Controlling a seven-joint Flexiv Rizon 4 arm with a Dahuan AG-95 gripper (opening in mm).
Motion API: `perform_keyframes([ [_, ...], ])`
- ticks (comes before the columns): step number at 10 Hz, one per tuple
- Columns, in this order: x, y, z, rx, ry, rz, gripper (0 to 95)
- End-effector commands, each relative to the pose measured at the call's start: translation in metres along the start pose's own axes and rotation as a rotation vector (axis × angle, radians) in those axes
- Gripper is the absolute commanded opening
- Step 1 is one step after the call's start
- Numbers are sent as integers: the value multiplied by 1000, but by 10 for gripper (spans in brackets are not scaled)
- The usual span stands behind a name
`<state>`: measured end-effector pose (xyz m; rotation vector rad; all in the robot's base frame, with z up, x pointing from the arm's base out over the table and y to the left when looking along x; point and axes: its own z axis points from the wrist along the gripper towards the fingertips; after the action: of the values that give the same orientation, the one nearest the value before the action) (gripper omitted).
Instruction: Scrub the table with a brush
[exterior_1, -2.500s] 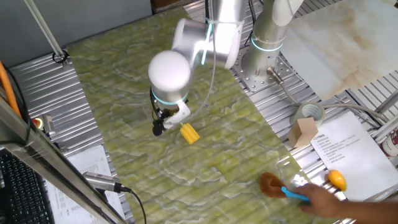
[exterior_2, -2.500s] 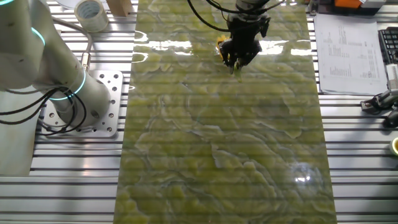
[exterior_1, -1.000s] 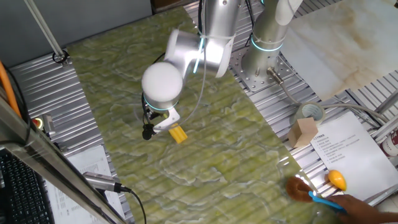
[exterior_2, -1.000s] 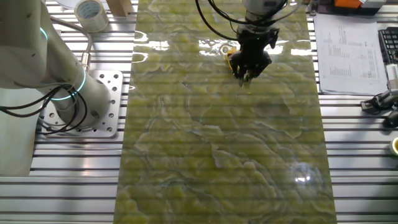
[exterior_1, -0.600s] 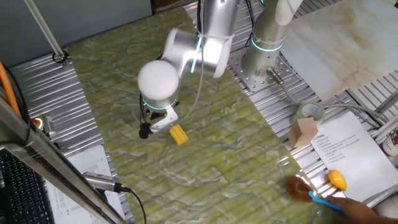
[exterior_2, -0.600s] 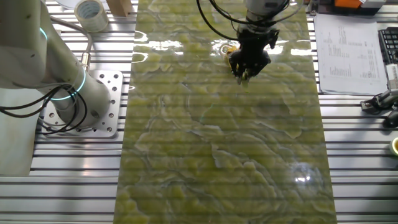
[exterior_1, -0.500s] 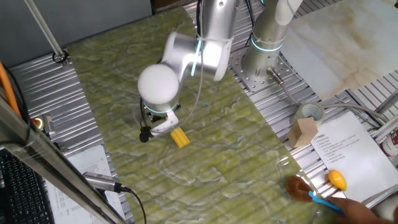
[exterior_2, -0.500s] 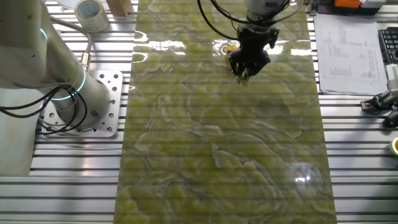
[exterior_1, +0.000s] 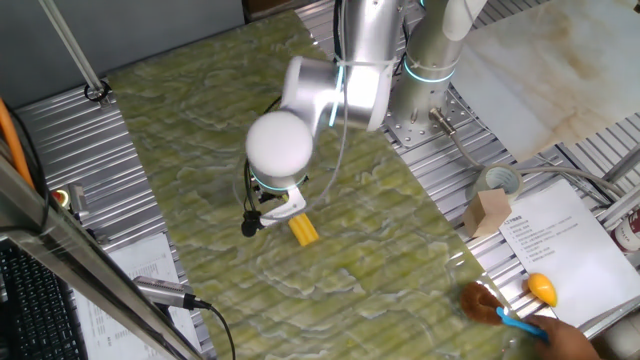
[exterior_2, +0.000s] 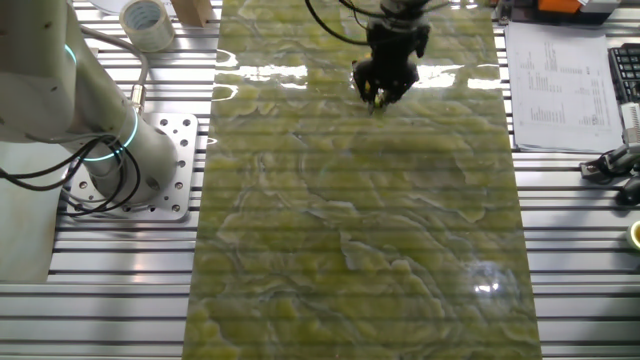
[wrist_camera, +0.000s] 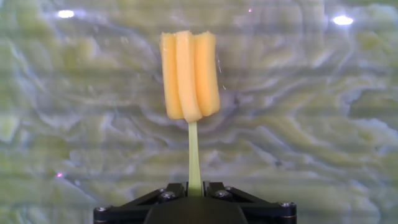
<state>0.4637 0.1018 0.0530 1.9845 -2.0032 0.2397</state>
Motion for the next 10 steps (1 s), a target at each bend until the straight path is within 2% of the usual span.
perform_keyframes([
  [1,1,1,1,10,31,-19,0],
  [4,12,-13,4,14,41,-71,0],
  [6,26,-25,10,16,50,-83,0],
  [10,49,-38,17,16,70,-100,0],
])
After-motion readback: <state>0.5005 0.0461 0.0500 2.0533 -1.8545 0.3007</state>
